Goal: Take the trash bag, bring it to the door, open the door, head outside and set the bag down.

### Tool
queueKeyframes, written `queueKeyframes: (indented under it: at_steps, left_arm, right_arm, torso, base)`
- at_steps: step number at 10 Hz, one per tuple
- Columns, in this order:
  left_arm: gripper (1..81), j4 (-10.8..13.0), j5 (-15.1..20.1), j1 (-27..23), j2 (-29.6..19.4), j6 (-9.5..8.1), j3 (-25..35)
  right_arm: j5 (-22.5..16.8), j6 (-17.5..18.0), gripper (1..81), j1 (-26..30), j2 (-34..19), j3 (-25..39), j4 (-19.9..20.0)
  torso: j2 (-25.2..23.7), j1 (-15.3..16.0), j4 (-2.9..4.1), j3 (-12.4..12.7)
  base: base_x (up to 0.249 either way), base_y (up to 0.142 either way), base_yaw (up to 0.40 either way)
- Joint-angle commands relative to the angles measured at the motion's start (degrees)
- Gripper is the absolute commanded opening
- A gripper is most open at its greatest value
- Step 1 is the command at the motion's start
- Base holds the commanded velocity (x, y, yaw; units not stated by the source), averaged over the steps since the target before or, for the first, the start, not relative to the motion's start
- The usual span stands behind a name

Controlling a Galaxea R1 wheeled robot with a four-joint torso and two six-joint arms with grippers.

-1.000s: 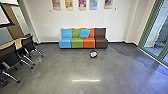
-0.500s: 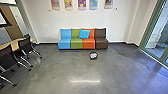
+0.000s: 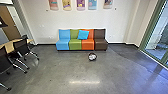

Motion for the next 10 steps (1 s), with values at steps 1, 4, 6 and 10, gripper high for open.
queueKeyframes:
  at_steps: [1,4,6,10]
  left_arm:
    - [81.1,-0.2,3.6,-1.7,-0.3,0.45,0.3]
    - [81.1,-0.2,3.6,-1.7,-0.3,0.36,0.4]
    - [81.1,-0.2,3.6,-1.7,-0.3,0.36,0.4]
    - [81.1,-0.2,3.6,-1.7,-0.2,0.36,0.4]
  right_arm:
    - [-3.8,-0.3,81.1,1.7,0.0,0.8,-0.6]
    - [-3.8,-0.3,81.1,1.7,0.0,0.7,-0.6]
    - [-3.8,-0.3,81.1,1.7,0.0,0.8,-0.6]
    - [-3.8,-0.4,81.1,1.8,0.0,0.7,-0.7]
  torso:
    - [0.0,0.0,0.00,0.0]
    - [0.0,0.0,0.00,0.0]
    - [0.0,0.0,0.00,0.0]
    - [0.0,0.0,0.00,0.0]
  base:
    - [0.187,-0.081,0.000]
    - [0.187,-0.080,0.000]
    - [0.187,-0.072,0.000]
    - [0.186,-0.017,0.000]
